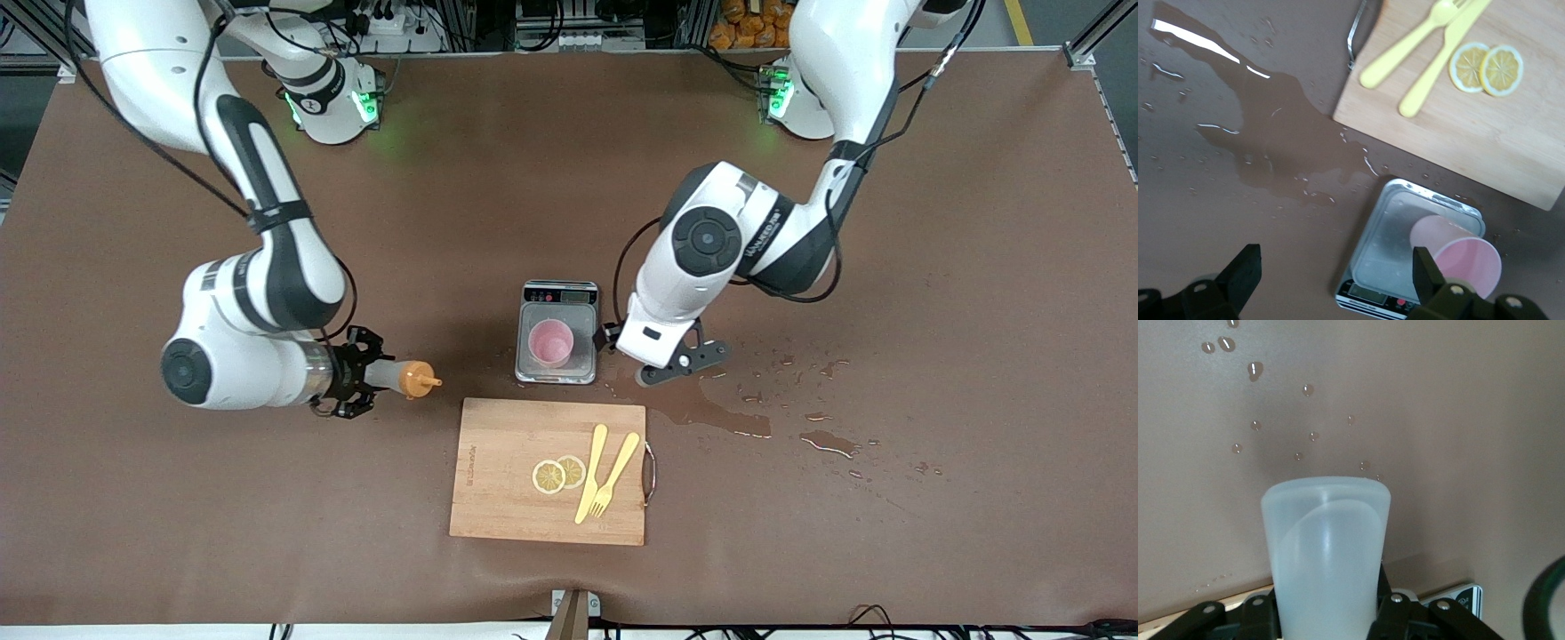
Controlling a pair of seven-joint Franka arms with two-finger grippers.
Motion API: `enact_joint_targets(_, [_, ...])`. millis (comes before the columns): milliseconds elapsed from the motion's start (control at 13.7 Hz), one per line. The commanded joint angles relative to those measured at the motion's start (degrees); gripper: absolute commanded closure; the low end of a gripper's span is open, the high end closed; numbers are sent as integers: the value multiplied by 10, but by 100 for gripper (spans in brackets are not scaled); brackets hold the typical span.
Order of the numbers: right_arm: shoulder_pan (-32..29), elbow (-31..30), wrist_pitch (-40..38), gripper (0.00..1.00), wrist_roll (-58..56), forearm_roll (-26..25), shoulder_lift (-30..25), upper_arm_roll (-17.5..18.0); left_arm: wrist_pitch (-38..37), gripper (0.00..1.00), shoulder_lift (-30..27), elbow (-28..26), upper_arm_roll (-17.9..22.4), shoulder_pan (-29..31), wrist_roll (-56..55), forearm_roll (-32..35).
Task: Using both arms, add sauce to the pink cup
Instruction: 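Bring the bottle over the cup with the right gripper while the left gripper withdraws, then squeeze sauce from the inverted bottle into the pink cup with the right gripper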
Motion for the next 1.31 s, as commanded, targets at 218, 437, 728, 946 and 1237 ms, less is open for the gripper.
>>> enact_joint_targets(218, [59, 13, -30, 52, 115, -84, -18, -5, -5, 0, -88, -110, -6, 57, 114, -4])
enact_joint_targets(437, [91, 17, -52, 52, 162, -124, -16, -5, -8, 0, -145, -169, -6, 91, 191, -4])
enact_joint_targets(728, [122, 43, -95, 52, 210, -165, -6, -5, -12, 0, -193, -221, -5, 117, 281, 3])
enact_joint_targets(946, [145, 56, -137, 52, 236, -196, -3, -5, -27, 0, -219, -242, -5, 129, 314, 33])
enact_joint_targets(1237, [165, 99, -199, 49, 272, -239, 23, -5, -78, 0, -244, -242, -5, 166, 420, 37])
